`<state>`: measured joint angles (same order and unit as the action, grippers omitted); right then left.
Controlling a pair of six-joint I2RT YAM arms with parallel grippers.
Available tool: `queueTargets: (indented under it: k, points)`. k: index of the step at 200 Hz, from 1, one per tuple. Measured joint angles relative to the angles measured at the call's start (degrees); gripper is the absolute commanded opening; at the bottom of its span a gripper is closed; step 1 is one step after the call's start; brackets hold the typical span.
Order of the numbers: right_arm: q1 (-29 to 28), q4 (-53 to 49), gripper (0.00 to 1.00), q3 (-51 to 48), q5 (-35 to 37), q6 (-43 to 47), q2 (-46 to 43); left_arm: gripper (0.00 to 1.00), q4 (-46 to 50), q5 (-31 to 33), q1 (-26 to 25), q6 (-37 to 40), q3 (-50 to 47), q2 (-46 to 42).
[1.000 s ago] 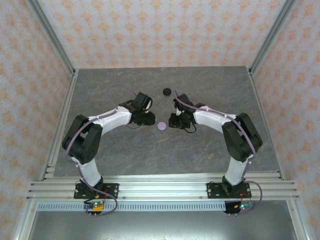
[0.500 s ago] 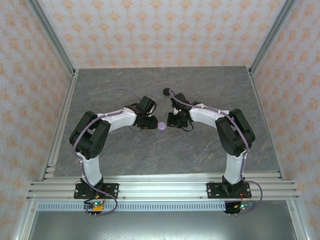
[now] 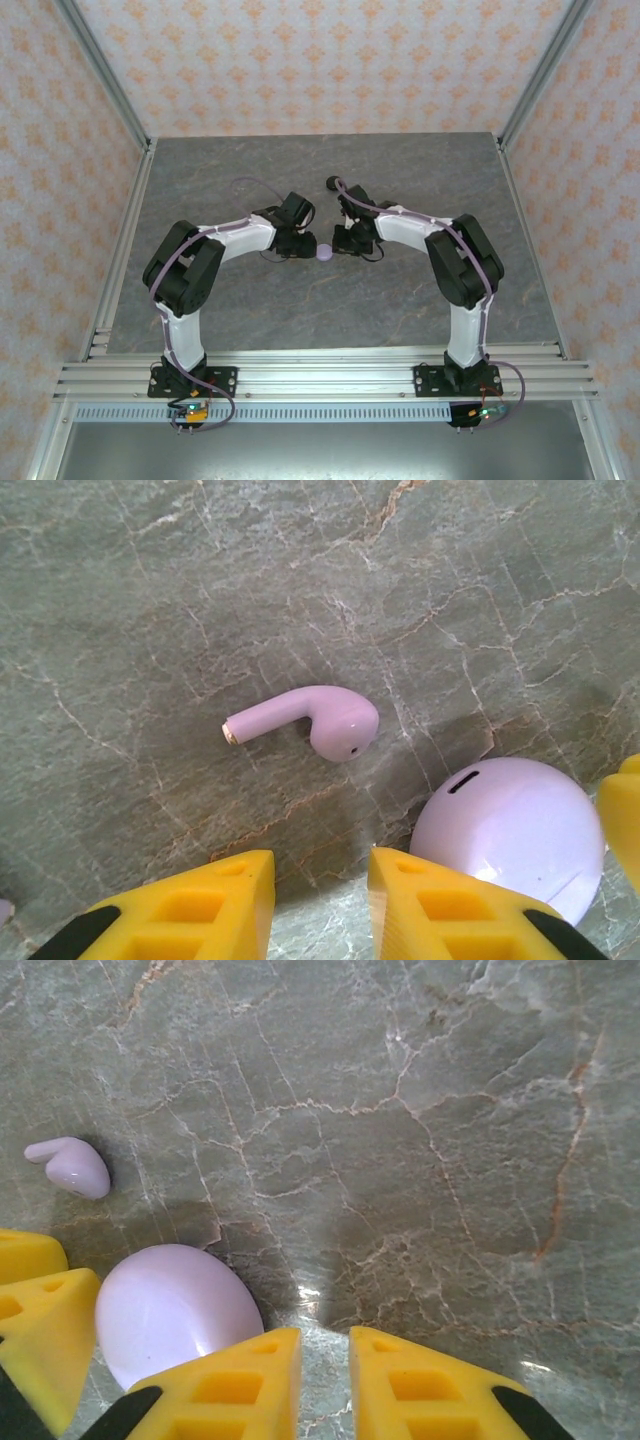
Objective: Insert the wireless bluetooth earbuds into the charging case
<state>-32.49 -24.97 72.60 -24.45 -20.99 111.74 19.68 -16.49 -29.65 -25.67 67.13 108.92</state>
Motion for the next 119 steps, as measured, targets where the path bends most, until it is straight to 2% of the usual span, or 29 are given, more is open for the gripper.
queueTargets:
  k: [38,119]
  points:
    - [0.00,-1.36,0.21,1.68,0.48,0.04,0.94,0.30,-0.70,-0.66,-0.81,0.17,0.00,0.02]
    - [0.28,-5.27,0.21,4.74,6.47,1.33,2.03,0.31,-1.14,-4.57,-3.65,0.50,-0.13,0.17]
